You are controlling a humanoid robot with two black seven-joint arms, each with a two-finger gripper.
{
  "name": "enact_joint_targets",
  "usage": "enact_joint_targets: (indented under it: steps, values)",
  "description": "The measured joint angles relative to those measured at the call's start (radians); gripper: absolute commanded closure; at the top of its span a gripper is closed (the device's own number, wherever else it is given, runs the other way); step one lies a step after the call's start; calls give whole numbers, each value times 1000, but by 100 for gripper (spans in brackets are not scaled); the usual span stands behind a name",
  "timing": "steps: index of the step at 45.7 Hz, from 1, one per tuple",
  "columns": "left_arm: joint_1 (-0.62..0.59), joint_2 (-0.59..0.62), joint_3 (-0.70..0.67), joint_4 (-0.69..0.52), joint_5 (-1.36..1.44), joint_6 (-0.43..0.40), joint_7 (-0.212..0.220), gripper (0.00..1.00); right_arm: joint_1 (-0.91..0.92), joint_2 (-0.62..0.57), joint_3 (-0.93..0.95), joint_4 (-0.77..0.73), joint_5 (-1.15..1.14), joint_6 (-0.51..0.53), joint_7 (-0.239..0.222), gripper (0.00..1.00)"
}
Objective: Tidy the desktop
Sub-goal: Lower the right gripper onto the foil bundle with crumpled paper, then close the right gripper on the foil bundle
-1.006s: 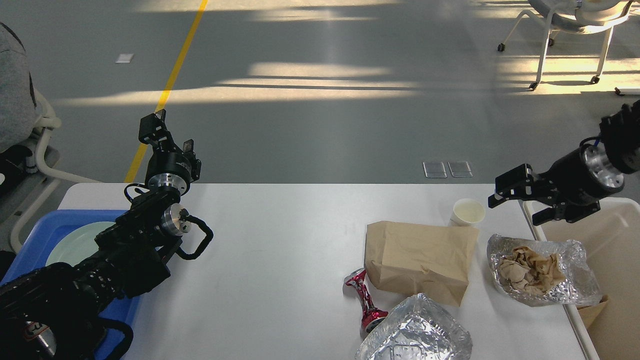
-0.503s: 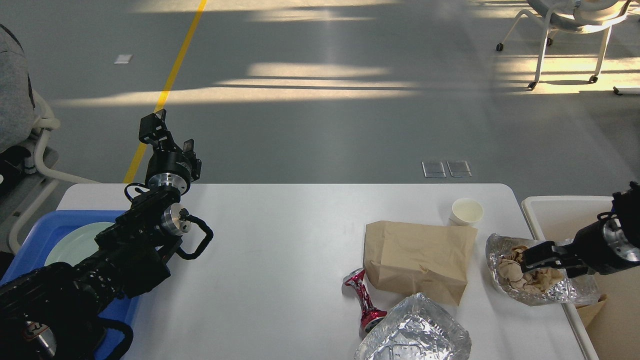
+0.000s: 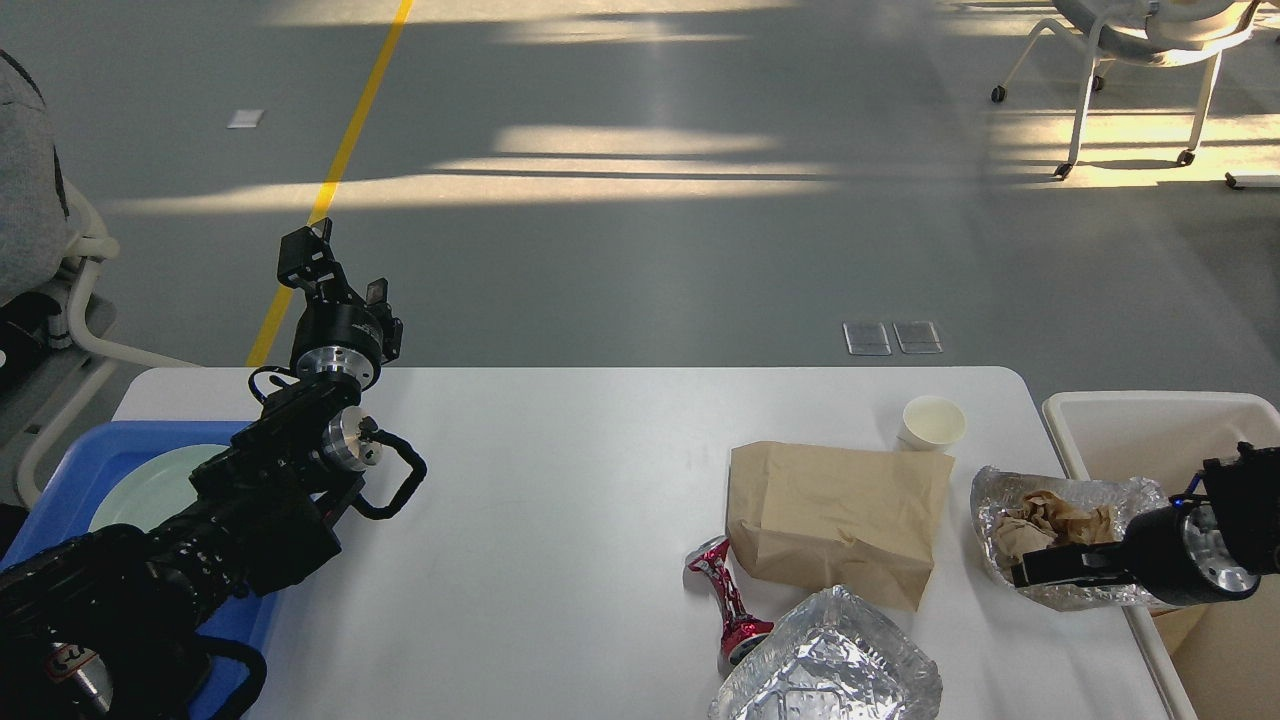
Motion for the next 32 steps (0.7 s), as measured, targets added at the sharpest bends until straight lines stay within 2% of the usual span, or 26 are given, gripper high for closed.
enact_joint_targets:
  steps: [9,12,23,32]
  values:
    - [0,0,0,0,0,0,0,4,-5,6,1,-13,393,76,-152,0]
    - [0,0,0,0,0,0,0,4,-5,8,1,-23,500,112,-184,0]
    - [0,0,1,0,0,0,1,4,-26,10,3,-50,822,141,-264,1]
    - [0,0,1,0,0,0,1,4,-64,58,3,-134,1042,129,-280,1]
